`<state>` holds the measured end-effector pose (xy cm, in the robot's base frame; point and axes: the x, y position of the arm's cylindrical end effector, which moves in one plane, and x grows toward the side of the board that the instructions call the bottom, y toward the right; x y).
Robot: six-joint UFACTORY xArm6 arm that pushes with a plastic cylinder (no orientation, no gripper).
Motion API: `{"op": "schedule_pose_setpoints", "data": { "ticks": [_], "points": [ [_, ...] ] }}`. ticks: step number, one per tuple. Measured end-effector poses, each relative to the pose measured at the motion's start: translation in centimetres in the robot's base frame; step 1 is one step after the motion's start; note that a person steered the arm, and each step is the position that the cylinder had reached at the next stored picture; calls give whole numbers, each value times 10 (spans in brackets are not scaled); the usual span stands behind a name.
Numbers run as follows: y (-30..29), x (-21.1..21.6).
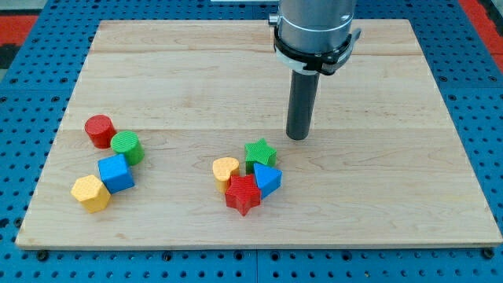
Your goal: Point your arm towards the red star
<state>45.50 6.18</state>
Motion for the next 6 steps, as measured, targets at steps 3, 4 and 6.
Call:
{"op": "schedule_pose_setpoints", "data": {
  "ticks": [3, 4, 6],
  "points": [
    [62, -11],
    [92, 60],
    [-60, 164]
  ]
}}
